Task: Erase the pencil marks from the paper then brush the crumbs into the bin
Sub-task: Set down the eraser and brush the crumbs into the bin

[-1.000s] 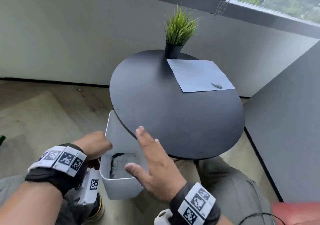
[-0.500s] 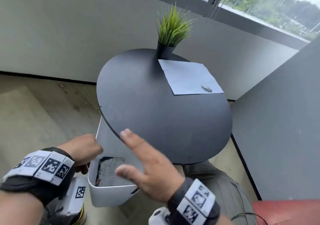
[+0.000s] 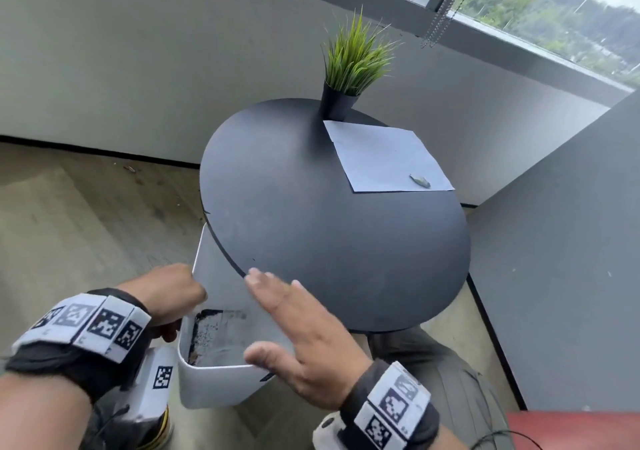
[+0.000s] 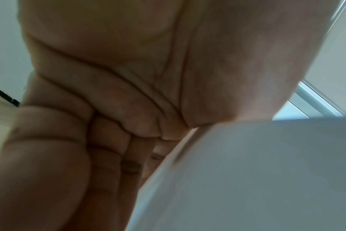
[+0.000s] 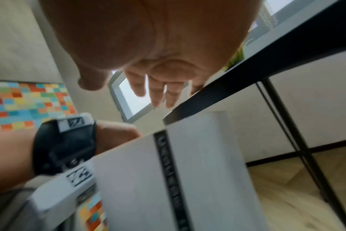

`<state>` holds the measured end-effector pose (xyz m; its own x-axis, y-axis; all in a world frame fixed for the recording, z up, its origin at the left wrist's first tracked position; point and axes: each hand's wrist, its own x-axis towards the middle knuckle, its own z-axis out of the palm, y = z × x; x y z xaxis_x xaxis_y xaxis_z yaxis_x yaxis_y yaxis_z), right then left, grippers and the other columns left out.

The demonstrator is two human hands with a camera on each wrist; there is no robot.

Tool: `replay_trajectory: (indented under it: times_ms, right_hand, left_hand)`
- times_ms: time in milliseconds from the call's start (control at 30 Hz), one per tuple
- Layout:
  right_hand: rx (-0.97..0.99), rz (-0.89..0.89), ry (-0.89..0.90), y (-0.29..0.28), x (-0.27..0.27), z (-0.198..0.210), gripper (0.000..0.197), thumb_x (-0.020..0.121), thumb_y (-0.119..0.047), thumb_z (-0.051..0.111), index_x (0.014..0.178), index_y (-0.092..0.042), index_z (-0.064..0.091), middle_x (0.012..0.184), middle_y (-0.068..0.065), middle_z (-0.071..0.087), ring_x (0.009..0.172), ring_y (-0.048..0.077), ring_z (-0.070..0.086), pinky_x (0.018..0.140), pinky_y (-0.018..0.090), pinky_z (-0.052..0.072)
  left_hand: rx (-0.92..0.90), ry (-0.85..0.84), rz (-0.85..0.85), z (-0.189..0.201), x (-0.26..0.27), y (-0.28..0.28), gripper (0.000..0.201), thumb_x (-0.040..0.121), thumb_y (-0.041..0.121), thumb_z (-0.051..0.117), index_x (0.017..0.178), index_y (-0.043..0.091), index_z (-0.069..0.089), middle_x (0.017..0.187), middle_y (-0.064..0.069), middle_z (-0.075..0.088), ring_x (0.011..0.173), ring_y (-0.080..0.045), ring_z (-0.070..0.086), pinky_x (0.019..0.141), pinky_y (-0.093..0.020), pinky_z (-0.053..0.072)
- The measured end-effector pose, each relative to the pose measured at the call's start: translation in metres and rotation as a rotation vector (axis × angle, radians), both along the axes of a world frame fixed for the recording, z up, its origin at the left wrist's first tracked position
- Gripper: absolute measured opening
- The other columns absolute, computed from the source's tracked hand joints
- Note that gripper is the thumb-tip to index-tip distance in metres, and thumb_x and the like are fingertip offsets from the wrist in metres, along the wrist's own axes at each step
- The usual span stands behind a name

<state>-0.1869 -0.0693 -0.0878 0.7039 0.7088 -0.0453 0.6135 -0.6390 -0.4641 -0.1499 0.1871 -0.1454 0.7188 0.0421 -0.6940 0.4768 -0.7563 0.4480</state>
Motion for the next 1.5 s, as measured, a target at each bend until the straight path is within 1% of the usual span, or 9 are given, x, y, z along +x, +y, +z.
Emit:
replay_trajectory:
  times_ms: [167,333,500,600,767,1033,1133,1333,1500]
  right_hand:
    - [-0.343,-0.759,-0.062,-0.070,0.019,-0.015,0.091,0.080,-0.080,-0.006,0.156,-0.032,0.007,0.165,-0.007,-0.006,0.150,0.015,-0.012,0.118,0.059,0.001]
    - [-0.369,-0.391,-0.163,-0.003,-0.040,-0.031,0.083,0.093,-0.072,0.007,0.155,-0.020,0.025,0.165,0.003,0.009,0.152,0.026,0.006,0.112,0.062,0.004]
    - [0.206,-0.011,-0.025,0.005,-0.039,-0.014,0.062,0.100,-0.053,0.044,0.152,-0.021,0.034,0.159,-0.004,0.032,0.144,0.015,0.033,0.114,0.051,0.029]
    - [0.408,-0.404,0.019,-0.040,0.004,0.004,0.056,0.097,-0.040,0.055,0.149,-0.026,0.039,0.150,-0.012,0.043,0.136,0.006,0.043,0.111,0.035,0.039]
    - [-0.313,-0.954,0.106,-0.106,0.068,0.004,0.074,0.094,-0.066,0.028,0.156,-0.028,0.014,0.165,-0.003,0.000,0.151,0.017,-0.004,0.119,0.057,0.006]
    - [-0.129,0.077,0.189,-0.014,0.003,0.018,0.081,0.090,-0.075,0.022,0.156,-0.031,0.005,0.164,-0.012,-0.004,0.149,0.003,-0.007,0.122,0.038,-0.002]
    - [0.128,-0.045,0.208,-0.032,0.046,0.041,0.075,0.093,-0.056,0.051,0.155,-0.027,0.022,0.160,-0.014,0.024,0.145,-0.003,0.021,0.120,0.026,0.019]
    - [-0.543,-0.464,0.131,-0.094,0.175,0.048,0.089,0.090,-0.072,0.036,0.149,-0.006,0.025,0.159,0.012,0.024,0.146,0.024,0.024,0.119,0.034,0.019]
    - [-0.729,-0.164,0.100,-0.064,0.119,0.026,0.109,0.074,-0.089,0.014,0.157,-0.020,-0.006,0.163,0.004,-0.017,0.151,0.027,-0.012,0.122,0.047,0.007]
  left_hand:
    - [0.023,0.001,-0.002,0.010,-0.004,-0.003,0.031,0.083,0.020,0.053,0.094,0.002,0.075,0.080,-0.012,0.076,0.073,-0.029,0.075,0.070,-0.040,0.063]
    - [0.033,0.043,-0.018,0.018,-0.005,-0.010,0.032,0.088,0.016,0.049,0.093,-0.003,0.075,0.075,-0.017,0.075,0.066,-0.033,0.074,0.045,-0.027,0.054]
    - [0.025,0.020,-0.020,0.016,-0.005,-0.004,0.040,0.076,0.027,0.049,0.093,0.001,0.073,0.080,-0.012,0.076,0.072,-0.029,0.075,0.066,-0.036,0.063]
    - [0.008,0.026,-0.003,0.019,-0.006,-0.006,0.030,0.087,0.017,0.049,0.092,-0.002,0.072,0.074,-0.017,0.075,0.064,-0.033,0.074,0.048,-0.031,0.056]
    - [0.008,0.022,-0.025,0.021,-0.006,-0.008,0.031,0.089,0.016,0.047,0.098,0.002,0.072,0.078,-0.016,0.075,0.061,-0.027,0.074,0.045,-0.026,0.053]
    - [-0.003,0.027,-0.023,0.019,-0.003,-0.010,0.029,0.088,0.017,0.047,0.093,0.002,0.072,0.076,-0.015,0.076,0.061,-0.026,0.074,0.045,-0.025,0.051]
    - [-0.010,0.034,-0.020,0.018,-0.004,-0.009,0.030,0.088,0.016,0.047,0.098,0.002,0.071,0.075,-0.015,0.075,0.061,-0.027,0.074,0.043,-0.023,0.047]
    - [0.010,0.031,-0.014,0.018,-0.005,-0.009,0.030,0.087,0.019,0.046,0.101,0.006,0.070,0.077,-0.013,0.075,0.060,-0.024,0.074,0.043,-0.022,0.047]
    - [0.036,0.018,-0.009,0.021,-0.004,-0.011,0.027,0.088,0.016,0.047,0.095,0.003,0.070,0.075,-0.015,0.075,0.049,-0.020,0.068,0.039,-0.019,0.042]
